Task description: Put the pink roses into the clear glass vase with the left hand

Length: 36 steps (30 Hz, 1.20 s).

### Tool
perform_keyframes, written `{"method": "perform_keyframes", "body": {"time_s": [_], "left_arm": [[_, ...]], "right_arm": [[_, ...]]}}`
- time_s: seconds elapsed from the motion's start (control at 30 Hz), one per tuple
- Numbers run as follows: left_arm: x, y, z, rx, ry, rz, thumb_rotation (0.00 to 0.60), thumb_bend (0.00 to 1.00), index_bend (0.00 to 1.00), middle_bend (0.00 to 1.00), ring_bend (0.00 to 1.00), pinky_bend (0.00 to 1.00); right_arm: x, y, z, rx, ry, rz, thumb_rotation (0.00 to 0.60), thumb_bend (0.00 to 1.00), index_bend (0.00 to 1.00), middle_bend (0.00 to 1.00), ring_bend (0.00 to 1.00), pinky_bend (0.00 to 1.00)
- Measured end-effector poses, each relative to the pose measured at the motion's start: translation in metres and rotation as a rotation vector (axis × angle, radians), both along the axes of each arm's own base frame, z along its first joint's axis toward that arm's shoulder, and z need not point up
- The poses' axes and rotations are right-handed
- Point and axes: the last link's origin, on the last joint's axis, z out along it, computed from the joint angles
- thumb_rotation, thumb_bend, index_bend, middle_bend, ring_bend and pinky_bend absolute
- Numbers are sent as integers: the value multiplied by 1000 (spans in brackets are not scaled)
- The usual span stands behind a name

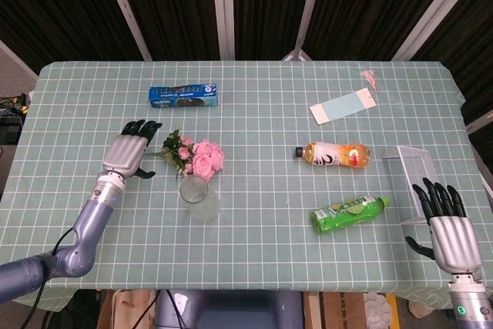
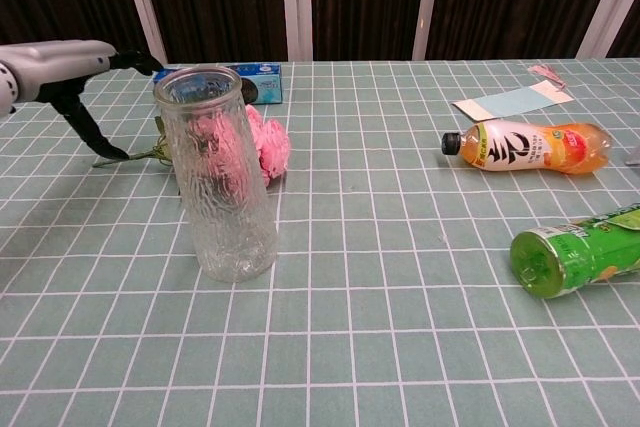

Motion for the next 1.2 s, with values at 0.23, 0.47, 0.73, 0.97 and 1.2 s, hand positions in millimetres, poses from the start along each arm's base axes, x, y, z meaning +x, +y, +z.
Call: {"method": "perform_keyframes", "body": {"time_s": [0.23, 0.47, 0.73, 0.97, 1.2], "left_arm": [[19, 5, -28, -22, 37, -32, 600, 155, 87, 37, 0, 0], [27, 11, -47, -28, 81, -39, 600, 167, 107, 77, 0, 35], [37, 21, -76, -22, 123, -40, 600, 228, 137, 126, 4, 108], [42, 23, -94, -33, 140, -59, 600, 408, 286, 355, 201, 242], [45, 26, -97, 8, 135, -113, 600, 483, 394, 489, 334, 358]], "right_arm": [[0, 0, 0, -1, 0, -1, 600, 155, 99, 36, 9, 0], [-1, 0, 1, -5, -1, -5, 600, 154, 99, 36, 9, 0], [-3, -2, 0, 4, -12, -17, 600, 154, 99, 36, 9, 0], [-3, -2, -2, 14, -13, -12, 600, 155, 99, 36, 9, 0], [-3, -2, -1, 11, -19, -9, 600, 155, 99, 36, 9, 0]]}}
